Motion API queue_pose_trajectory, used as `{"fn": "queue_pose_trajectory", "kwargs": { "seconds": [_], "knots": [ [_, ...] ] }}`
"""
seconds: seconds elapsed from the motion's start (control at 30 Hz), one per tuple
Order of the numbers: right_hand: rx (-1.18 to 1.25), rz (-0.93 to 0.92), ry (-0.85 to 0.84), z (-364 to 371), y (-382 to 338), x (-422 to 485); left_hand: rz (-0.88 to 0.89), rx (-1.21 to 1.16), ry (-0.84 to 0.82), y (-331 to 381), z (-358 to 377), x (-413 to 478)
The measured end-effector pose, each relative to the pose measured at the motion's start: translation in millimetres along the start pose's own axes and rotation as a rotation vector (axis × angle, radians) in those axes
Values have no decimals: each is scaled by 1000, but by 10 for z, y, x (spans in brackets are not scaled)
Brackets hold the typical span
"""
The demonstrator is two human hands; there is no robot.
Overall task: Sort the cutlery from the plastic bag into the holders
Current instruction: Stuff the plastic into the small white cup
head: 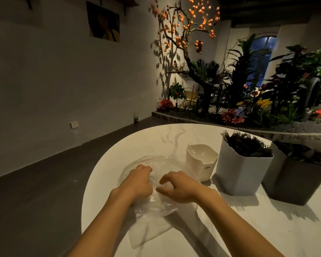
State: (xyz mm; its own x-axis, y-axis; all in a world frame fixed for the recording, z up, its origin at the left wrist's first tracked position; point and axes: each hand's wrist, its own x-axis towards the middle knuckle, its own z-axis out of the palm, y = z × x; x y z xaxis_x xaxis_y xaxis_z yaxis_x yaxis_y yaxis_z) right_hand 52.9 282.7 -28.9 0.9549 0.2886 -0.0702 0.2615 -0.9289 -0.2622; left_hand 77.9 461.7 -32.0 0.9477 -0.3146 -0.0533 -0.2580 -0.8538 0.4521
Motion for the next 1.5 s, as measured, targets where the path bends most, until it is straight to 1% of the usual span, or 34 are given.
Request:
{"fn": "queue_pose_trajectory", "kwargs": {
  "seconds": [0.07,0.1,0.2,0.27,0.37,0.53,0.7,0.83,1.0,1.1,1.17,1.2,1.27,1.33,1.37,1.43,1.5],
  "knots": [
    [30,38,53,-10,-20,72,0,29,-39,-1,-3,25],
    [16,63,50,-18,-37,103,2,31,-54,4,-6,36],
    [-82,155,-27,-14,-62,212,14,21,-76,18,-6,62],
    [-97,218,-69,-5,-80,290,23,9,-77,24,6,81],
    [-22,261,-77,-16,-114,392,26,-42,-70,13,36,131],
    [131,293,-78,6,-122,495,17,-195,-64,-24,59,176],
    [226,268,-101,-16,-90,498,18,-271,-42,-78,68,169],
    [432,197,-90,-29,41,484,12,-253,-27,-71,99,174],
    [692,189,-119,-113,183,371,31,-203,-7,-15,121,166],
    [862,213,-155,-168,180,263,47,-168,-34,-50,145,196],
    [903,248,-128,-190,168,223,33,-188,-57,-48,139,222],
    [843,273,-94,-183,159,224,21,-205,-53,-44,138,246],
    [604,292,-47,-140,150,295,8,-208,-28,-32,140,286],
    [329,286,-93,-84,102,389,14,-163,13,-27,156,327],
    [228,287,-106,-55,77,430,15,-139,33,-26,166,345],
    [121,292,-116,-29,47,453,9,-82,59,-30,197,362],
    [105,285,-85,-13,59,425,5,-30,46,-43,214,371]
  ]
}}
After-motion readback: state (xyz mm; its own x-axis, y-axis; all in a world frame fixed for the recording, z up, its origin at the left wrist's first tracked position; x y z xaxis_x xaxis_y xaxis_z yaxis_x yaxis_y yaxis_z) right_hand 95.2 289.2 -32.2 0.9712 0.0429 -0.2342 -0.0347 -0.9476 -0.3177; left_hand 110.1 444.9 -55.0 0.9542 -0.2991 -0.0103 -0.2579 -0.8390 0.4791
